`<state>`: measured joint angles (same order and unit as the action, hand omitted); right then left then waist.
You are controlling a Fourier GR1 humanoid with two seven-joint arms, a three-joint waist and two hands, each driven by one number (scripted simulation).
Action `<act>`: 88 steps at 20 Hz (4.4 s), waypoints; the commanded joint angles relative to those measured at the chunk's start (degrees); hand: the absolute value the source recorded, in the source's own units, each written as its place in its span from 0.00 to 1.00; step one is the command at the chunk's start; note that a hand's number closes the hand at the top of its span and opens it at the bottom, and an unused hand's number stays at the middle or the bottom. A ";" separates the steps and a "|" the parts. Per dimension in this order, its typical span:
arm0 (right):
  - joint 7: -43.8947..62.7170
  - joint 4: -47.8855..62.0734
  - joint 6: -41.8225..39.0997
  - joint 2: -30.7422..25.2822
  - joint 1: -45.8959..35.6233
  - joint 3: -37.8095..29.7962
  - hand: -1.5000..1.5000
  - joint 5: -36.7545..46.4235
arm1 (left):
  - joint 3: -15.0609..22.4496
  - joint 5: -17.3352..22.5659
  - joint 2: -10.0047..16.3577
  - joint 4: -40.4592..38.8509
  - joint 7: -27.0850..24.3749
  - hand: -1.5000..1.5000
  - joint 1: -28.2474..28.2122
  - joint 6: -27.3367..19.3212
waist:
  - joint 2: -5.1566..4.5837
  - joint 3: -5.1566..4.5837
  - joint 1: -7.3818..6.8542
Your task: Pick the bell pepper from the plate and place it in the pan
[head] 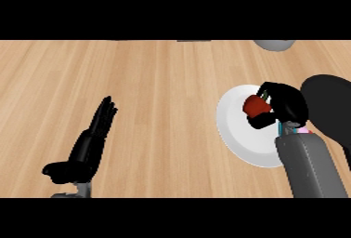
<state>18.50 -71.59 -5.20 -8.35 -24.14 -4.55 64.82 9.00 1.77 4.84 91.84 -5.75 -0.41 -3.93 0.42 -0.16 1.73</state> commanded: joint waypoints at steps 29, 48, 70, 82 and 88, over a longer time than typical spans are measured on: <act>10.50 13.24 46.95 -14.21 -2.07 -22.22 1.00 3.83 | 0.64 -1.08 -1.75 -0.59 -0.23 0.50 1.13 1.80 | -0.69 0.24 -2.63; -12.33 52.05 28.90 -29.54 -13.84 -33.20 0.00 -22.54 | 0.33 -1.14 -2.08 -3.07 -2.59 0.50 2.74 3.26 | -1.72 0.57 -4.80; -46.03 49.73 14.87 -30.55 -5.60 -52.84 0.00 -50.73 | -1.53 -0.31 -0.90 2.52 3.72 0.50 2.37 2.93 | -0.29 0.23 -1.53; -45.38 26.80 1.88 -20.52 13.48 -47.11 0.00 -58.67 | -1.67 -1.15 -1.16 3.02 1.40 0.50 -1.34 3.51 | -0.21 0.10 -1.34; -37.79 8.98 3.22 -14.65 21.11 -44.43 0.00 -62.53 | -2.29 -2.55 -2.62 -3.24 -1.78 0.50 2.37 3.41 | -0.34 0.12 -1.39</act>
<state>-23.37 -53.78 -1.75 -24.83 -7.48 -50.42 4.95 6.73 0.21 3.01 91.57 -5.03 0.76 -0.69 0.17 -0.05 0.51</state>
